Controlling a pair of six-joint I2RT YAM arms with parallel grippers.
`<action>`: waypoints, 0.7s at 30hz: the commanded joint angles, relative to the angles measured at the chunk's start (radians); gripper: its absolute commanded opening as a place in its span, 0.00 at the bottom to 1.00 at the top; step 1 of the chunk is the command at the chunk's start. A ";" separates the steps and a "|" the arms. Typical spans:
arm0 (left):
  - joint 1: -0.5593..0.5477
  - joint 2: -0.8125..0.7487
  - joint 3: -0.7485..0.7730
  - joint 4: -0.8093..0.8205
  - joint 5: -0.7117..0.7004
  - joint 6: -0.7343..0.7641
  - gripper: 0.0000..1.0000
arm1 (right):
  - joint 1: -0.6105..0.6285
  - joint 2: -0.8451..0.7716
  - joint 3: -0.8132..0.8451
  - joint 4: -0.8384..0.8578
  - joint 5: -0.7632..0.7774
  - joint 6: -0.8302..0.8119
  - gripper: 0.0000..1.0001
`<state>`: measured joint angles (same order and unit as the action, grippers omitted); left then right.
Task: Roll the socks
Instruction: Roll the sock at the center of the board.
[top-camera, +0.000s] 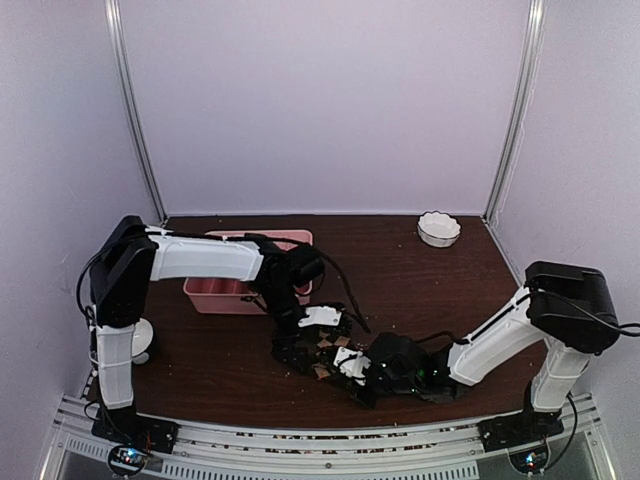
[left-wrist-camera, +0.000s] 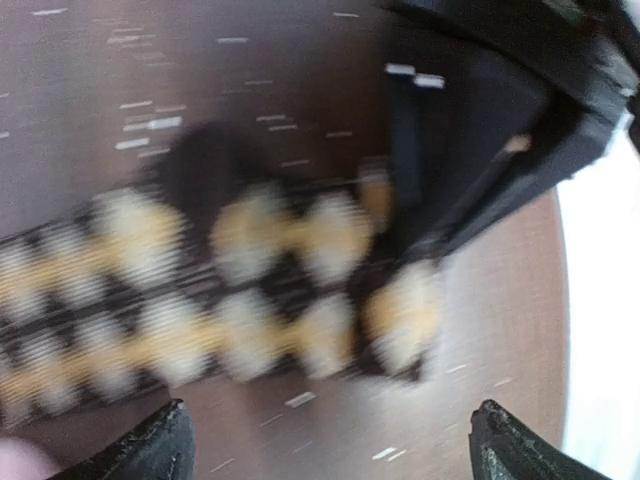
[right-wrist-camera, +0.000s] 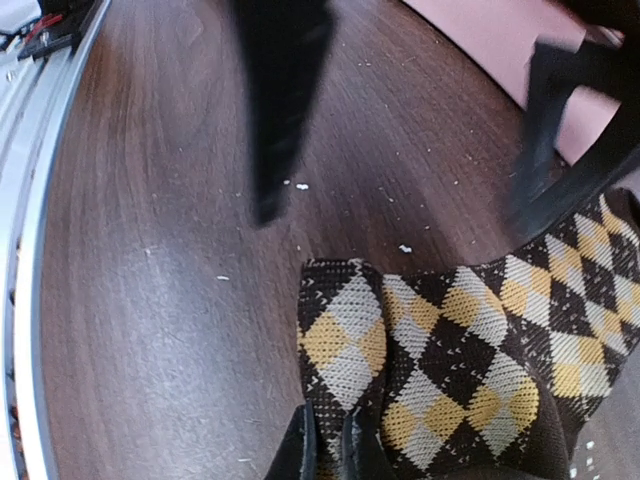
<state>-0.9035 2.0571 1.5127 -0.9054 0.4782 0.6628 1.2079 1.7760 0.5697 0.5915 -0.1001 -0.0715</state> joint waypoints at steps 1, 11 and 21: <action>0.012 -0.098 -0.018 0.169 -0.240 -0.068 0.98 | 0.004 0.028 -0.057 -0.169 -0.119 0.152 0.00; 0.100 -0.111 -0.009 0.202 -0.363 -0.224 0.98 | -0.014 0.063 -0.038 -0.258 -0.209 0.309 0.00; 0.093 -0.287 -0.177 0.349 -0.169 -0.169 0.98 | -0.102 0.143 0.019 -0.352 -0.339 0.379 0.00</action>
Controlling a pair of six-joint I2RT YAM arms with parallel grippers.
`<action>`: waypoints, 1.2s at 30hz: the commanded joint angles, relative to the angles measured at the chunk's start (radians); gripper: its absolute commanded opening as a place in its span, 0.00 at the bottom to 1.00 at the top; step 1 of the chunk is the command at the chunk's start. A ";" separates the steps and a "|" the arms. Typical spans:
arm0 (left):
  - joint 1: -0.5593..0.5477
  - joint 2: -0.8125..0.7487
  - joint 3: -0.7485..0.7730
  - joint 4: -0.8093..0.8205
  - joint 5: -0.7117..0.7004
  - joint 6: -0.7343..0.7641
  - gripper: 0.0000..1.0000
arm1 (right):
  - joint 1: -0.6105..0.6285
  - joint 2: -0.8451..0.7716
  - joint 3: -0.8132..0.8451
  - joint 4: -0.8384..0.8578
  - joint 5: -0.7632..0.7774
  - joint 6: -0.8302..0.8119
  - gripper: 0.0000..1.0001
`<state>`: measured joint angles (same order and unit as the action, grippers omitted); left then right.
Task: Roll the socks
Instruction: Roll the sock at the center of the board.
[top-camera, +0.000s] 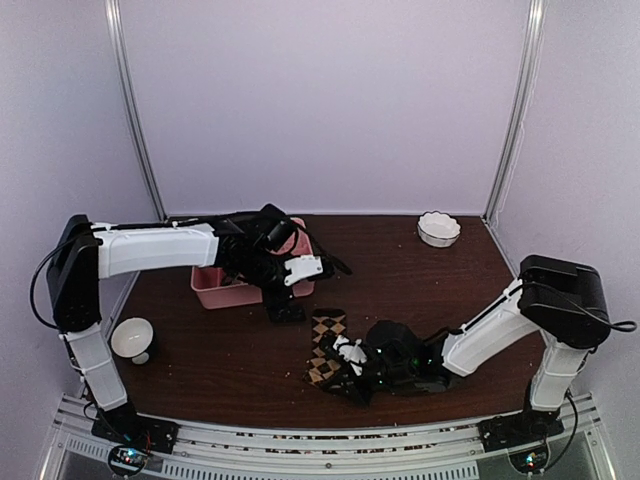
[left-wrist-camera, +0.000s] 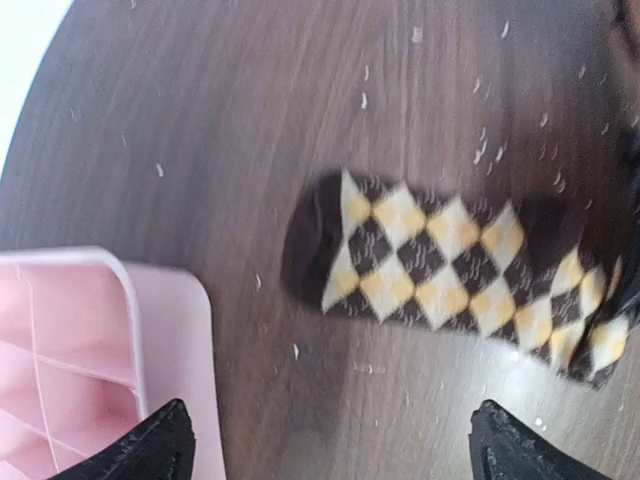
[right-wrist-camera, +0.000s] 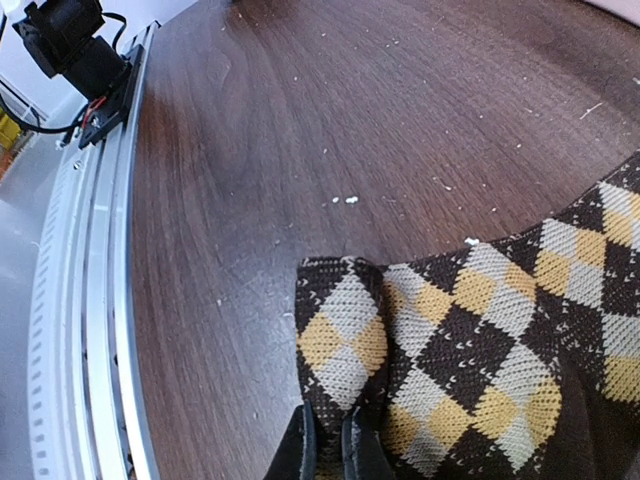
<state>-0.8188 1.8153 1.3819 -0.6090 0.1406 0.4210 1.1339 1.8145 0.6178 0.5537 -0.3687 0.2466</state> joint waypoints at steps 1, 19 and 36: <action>-0.011 -0.072 -0.089 0.064 0.211 0.126 0.98 | -0.049 0.116 -0.026 -0.318 -0.084 0.086 0.00; -0.218 -0.034 -0.307 0.163 0.256 0.390 0.62 | -0.209 0.300 -0.039 -0.288 -0.290 0.354 0.00; -0.243 0.097 -0.246 0.181 0.105 0.341 0.27 | -0.209 0.284 -0.066 -0.208 -0.323 0.449 0.00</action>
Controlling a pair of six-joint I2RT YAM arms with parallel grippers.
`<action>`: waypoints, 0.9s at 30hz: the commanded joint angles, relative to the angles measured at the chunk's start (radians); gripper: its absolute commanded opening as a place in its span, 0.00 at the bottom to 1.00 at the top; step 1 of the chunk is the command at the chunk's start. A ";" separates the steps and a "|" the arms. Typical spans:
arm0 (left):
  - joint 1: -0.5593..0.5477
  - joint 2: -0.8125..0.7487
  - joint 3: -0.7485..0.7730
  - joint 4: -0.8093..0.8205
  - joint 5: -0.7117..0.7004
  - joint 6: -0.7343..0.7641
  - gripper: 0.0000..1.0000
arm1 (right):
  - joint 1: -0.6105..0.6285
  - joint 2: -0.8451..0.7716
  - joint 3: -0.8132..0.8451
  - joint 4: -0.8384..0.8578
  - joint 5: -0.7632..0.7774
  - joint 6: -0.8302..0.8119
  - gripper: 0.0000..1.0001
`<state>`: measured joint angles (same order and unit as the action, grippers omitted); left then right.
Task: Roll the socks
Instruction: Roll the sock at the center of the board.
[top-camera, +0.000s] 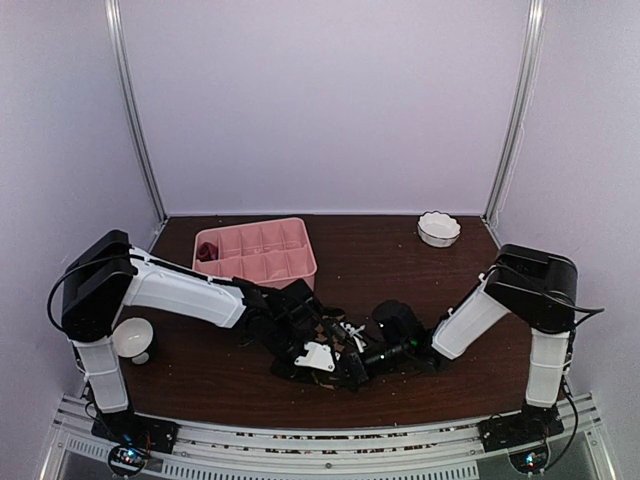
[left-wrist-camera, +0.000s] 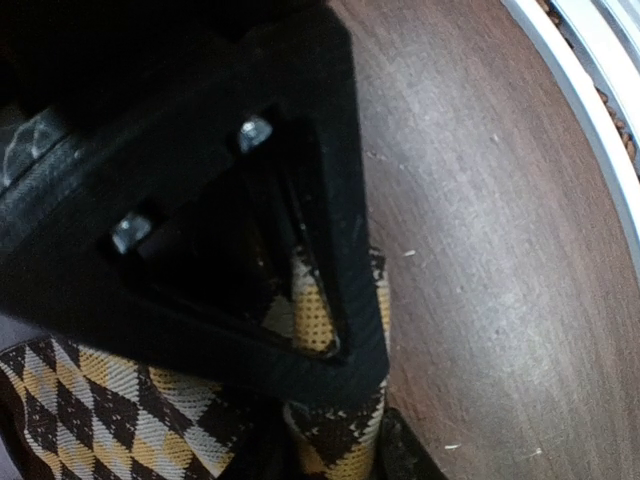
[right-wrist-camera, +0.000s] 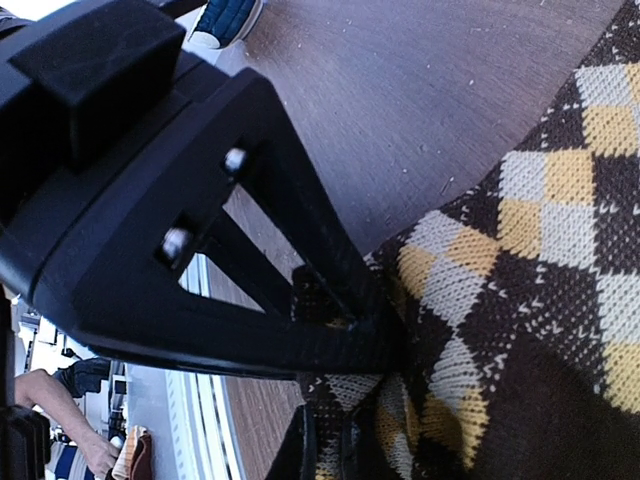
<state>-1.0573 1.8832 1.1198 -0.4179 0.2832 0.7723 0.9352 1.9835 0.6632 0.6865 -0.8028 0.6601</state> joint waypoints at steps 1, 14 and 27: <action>-0.004 0.033 0.014 -0.017 -0.040 -0.009 0.23 | -0.010 0.107 -0.116 -0.330 0.111 0.041 0.00; 0.078 0.145 0.094 -0.238 0.162 -0.050 0.01 | 0.002 -0.230 -0.299 -0.196 0.414 -0.040 0.40; 0.113 0.274 0.239 -0.444 0.307 -0.043 0.09 | 0.097 -0.678 -0.384 -0.356 0.973 -0.211 1.00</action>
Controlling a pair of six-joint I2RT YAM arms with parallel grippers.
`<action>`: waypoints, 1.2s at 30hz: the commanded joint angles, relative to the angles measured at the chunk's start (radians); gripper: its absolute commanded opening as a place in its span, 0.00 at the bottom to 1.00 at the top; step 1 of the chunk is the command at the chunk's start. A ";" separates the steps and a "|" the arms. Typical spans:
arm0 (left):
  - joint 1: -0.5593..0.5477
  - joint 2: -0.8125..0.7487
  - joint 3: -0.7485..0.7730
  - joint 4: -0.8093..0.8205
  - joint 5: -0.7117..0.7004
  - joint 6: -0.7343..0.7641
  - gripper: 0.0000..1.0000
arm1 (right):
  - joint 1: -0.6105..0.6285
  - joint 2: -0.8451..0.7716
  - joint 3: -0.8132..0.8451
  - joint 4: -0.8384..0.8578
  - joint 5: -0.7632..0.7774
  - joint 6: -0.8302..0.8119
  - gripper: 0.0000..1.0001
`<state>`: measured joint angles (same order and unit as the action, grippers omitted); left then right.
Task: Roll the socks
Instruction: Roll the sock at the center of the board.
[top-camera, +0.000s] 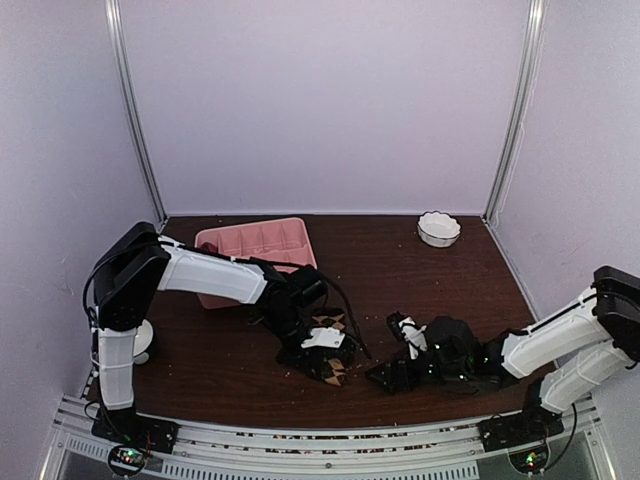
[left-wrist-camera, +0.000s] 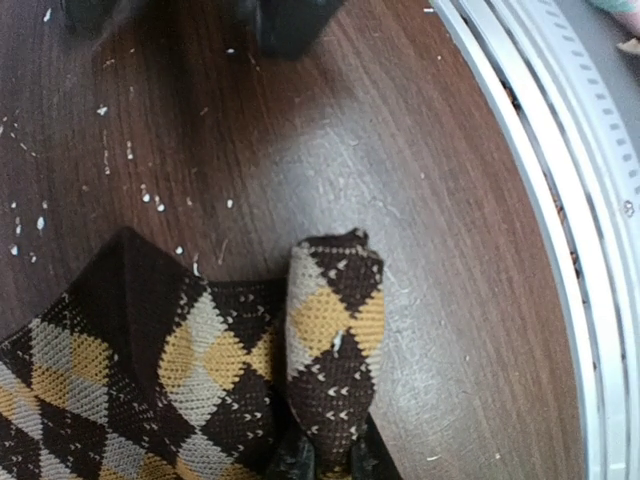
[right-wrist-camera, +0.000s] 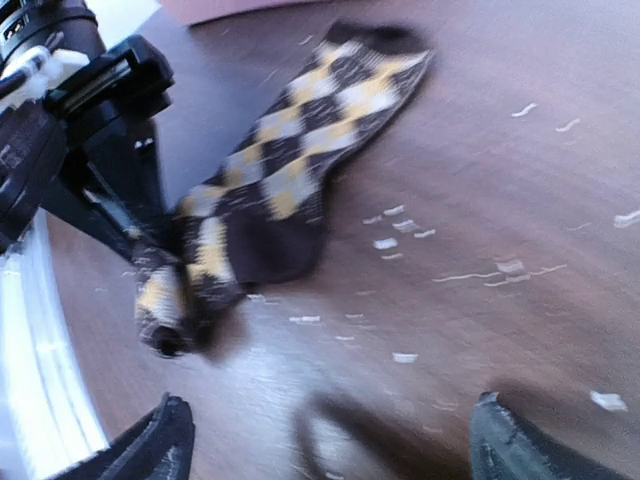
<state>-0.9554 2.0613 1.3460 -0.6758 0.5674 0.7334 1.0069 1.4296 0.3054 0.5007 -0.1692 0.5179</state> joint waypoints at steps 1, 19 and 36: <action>0.020 0.106 0.030 -0.211 0.050 0.002 0.09 | 0.023 -0.167 -0.032 -0.172 0.404 -0.070 1.00; 0.065 0.267 0.173 -0.347 0.264 -0.068 0.10 | 0.238 -0.152 -0.038 -0.109 0.312 -0.443 1.00; 0.083 0.292 0.165 -0.318 0.189 -0.101 0.12 | 0.386 0.231 0.309 -0.122 0.278 -0.745 0.55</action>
<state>-0.8730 2.3173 1.5501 -1.0462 0.9646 0.6369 1.4059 1.5982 0.5625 0.3901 0.1467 -0.1535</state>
